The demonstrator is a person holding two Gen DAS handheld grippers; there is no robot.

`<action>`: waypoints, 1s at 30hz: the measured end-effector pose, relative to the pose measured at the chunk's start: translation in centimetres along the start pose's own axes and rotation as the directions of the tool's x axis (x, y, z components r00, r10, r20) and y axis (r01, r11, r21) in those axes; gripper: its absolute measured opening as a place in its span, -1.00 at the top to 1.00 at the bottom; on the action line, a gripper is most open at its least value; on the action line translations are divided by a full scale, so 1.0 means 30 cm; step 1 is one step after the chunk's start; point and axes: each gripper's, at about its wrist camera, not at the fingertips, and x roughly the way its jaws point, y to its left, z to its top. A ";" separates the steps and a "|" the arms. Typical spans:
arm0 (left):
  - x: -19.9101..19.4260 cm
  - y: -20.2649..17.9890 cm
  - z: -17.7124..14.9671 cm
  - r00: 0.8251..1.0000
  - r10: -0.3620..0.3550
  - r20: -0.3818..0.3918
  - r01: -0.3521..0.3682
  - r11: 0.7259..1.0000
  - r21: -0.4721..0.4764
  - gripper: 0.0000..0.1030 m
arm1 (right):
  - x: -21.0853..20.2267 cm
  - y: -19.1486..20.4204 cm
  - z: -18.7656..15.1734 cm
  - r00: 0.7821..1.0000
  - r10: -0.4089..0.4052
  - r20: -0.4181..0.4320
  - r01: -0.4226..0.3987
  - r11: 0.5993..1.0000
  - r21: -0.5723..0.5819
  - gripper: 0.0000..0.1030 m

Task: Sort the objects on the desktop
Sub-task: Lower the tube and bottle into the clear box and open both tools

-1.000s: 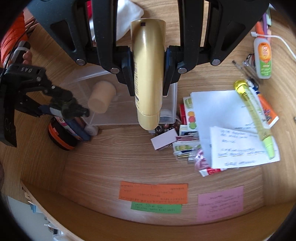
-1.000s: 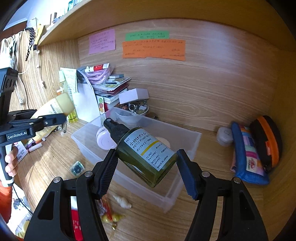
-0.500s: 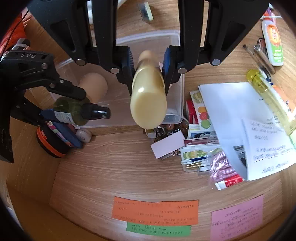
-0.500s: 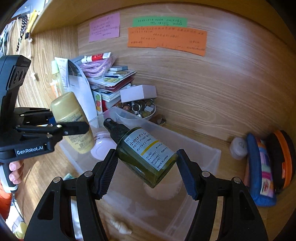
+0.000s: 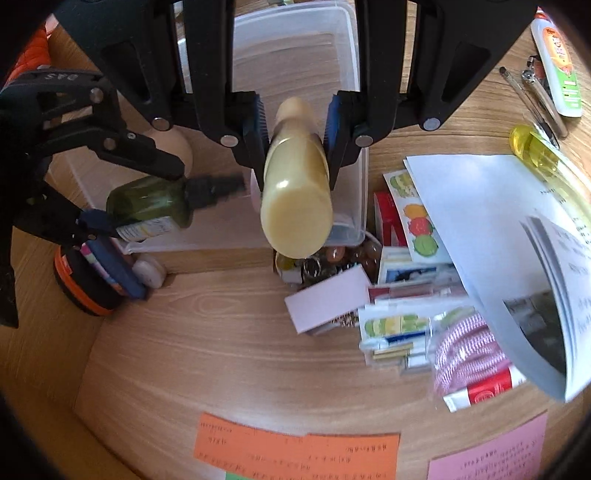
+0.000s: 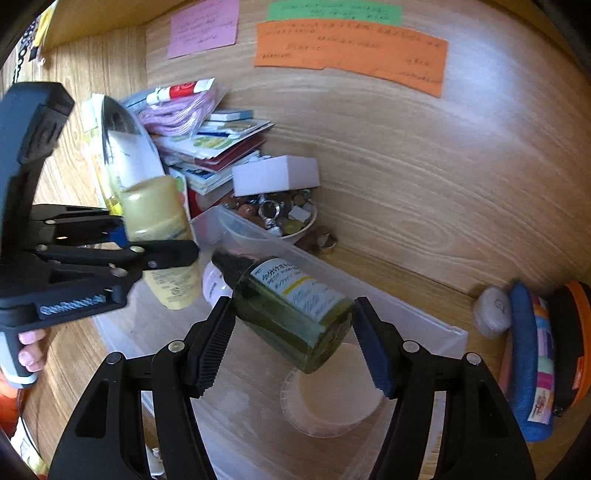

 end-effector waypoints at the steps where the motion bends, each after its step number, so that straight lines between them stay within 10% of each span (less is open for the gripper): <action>1: 0.004 0.002 -0.005 1.000 -0.001 -0.004 0.001 1.000 0.002 0.51 | 0.005 0.007 -0.002 1.000 0.008 -0.003 -0.008 1.000 -0.004 -0.20; 30: 0.039 -0.048 -0.052 0.996 0.086 -0.005 -0.085 0.992 0.096 0.42 | 0.113 0.117 -0.027 0.994 -0.033 -0.107 0.022 0.994 -0.103 -0.24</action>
